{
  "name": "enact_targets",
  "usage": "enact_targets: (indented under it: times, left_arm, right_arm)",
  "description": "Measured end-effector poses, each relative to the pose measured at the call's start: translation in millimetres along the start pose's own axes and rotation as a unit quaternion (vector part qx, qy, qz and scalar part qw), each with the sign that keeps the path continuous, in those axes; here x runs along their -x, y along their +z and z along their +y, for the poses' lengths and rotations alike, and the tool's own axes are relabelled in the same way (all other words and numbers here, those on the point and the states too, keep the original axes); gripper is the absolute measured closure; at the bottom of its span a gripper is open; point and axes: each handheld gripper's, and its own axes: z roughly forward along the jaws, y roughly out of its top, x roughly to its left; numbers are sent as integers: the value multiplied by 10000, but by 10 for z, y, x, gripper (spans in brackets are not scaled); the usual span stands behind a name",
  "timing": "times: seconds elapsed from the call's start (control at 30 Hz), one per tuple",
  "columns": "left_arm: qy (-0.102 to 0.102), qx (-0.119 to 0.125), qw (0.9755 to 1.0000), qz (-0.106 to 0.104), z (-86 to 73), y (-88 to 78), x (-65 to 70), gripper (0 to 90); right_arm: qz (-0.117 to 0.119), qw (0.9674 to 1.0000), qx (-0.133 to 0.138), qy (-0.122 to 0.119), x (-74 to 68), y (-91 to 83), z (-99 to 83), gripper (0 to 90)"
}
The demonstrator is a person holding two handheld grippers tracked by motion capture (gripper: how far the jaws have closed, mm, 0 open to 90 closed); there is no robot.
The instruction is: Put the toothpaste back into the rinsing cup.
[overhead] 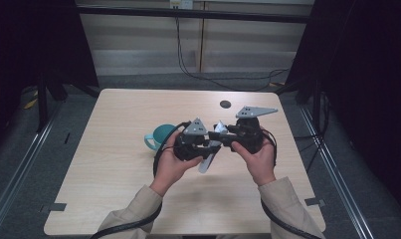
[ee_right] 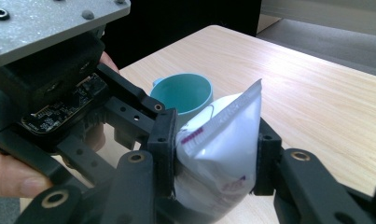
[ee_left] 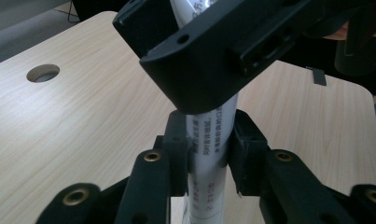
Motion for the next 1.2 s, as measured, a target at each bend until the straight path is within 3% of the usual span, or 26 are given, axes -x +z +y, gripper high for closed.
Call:
enact_targets:
  times: [0.07, 0.13, 0.2, 0.27, 0.33, 0.4, 0.47, 0.5, 0.57, 0.67, 0.8, 0.97, 1.2]
  left_arm:
    - [113, -4, 9999, 61, 4, -12, 17, 747]
    - [97, 25, 9999, 71, 9, -26, 17, 753]
    - [45, 19, 9999, 116, 4, -55, -5, 754]
    - [23, 74, 9997, 220, -6, -103, -33, 754]
    - [-89, 172, 9996, 220, -3, -172, -74, 754]
    - [-54, 226, 9992, 325, 23, -243, -98, 754]
    - [-89, 268, 9988, 403, 46, -298, -127, 754]
    - [-79, 280, 9987, 420, 60, -333, -162, 753]
    - [-135, 318, 9982, 492, 76, -378, -206, 753]
    - [-171, 362, 9975, 583, 105, -436, -257, 753]
    - [-172, 401, 9968, 668, 142, -512, -310, 753]
    - [-248, 439, 9959, 757, 165, -588, -385, 752]
    - [-385, 560, 9937, 893, 198, -669, -498, 753]
  right_arm:
    - [80, 9999, 19, 121, 14, -11, -2, 598]
    - [107, 9996, 253, -9, -8, -39, -12, 560]
    - [118, 9993, 362, 49, -4, -62, -12, 351]
    - [158, 9978, 638, 20, 39, -172, -49, 255]
    - [97, 9976, 685, -53, 58, -216, -74, 227]
    - [5, 9974, 689, -192, 117, -307, -149, 202]
    - [-12, 9972, 735, -167, 183, -376, -235, 181]
    - [-117, 9977, 661, -132, 240, -412, -345, 175]
    - [-147, 9981, 595, -115, 258, -412, -392, 167]
    - [-283, 9994, 179, -128, 322, -335, -676, 146]
    - [-247, 9995, -67, -157, 330, -252, -882, 143]
    - [-231, 9973, -620, -313, 280, -113, -1172, 142]
    - [-245, 9936, -1018, -411, 206, 3, -1412, 141]
